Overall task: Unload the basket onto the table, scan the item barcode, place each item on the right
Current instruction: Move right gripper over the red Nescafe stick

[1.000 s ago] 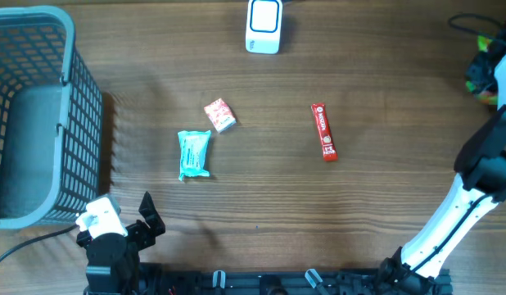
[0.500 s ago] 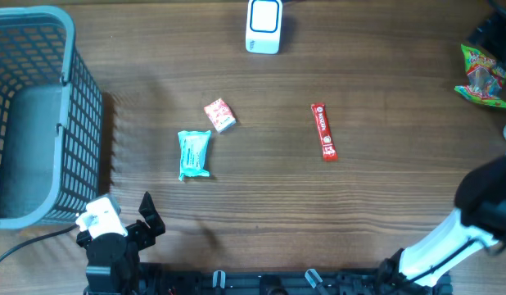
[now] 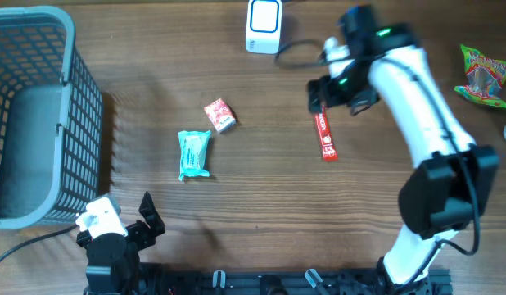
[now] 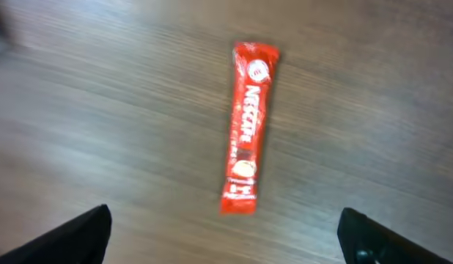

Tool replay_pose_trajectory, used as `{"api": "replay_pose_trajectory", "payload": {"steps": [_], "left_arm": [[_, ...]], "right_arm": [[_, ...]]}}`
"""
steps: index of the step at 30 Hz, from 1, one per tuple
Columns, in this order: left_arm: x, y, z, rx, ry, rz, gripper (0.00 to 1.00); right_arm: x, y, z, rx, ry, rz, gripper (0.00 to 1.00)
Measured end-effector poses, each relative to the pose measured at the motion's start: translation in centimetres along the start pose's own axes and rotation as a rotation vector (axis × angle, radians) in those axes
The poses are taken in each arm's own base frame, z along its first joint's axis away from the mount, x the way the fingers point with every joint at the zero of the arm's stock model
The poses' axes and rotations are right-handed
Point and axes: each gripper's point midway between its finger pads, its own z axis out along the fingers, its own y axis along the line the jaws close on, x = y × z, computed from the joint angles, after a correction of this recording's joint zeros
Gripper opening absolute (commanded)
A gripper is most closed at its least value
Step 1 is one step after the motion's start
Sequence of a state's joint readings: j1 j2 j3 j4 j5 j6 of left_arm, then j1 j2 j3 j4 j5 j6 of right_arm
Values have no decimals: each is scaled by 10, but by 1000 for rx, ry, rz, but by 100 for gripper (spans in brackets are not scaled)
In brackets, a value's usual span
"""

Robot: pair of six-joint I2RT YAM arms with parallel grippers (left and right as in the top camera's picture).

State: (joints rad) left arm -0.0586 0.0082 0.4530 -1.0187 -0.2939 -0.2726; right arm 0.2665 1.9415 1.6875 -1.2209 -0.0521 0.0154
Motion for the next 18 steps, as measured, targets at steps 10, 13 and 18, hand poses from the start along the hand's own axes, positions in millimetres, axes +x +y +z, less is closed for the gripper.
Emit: {"api": "replay_pose_trajectory", "payload": {"steps": [10,13,18], "left_arm": [[0,0,0,0,0,0,100],[0,0,0,0,0,0,100],[0,0,0,0,0,0,100]], "right_arm": [[12,-3,70,182,-32,-12,74],[14,-7,84,195,-51,-10,79],[17,-9,102,202,-84,-5,82]]}}
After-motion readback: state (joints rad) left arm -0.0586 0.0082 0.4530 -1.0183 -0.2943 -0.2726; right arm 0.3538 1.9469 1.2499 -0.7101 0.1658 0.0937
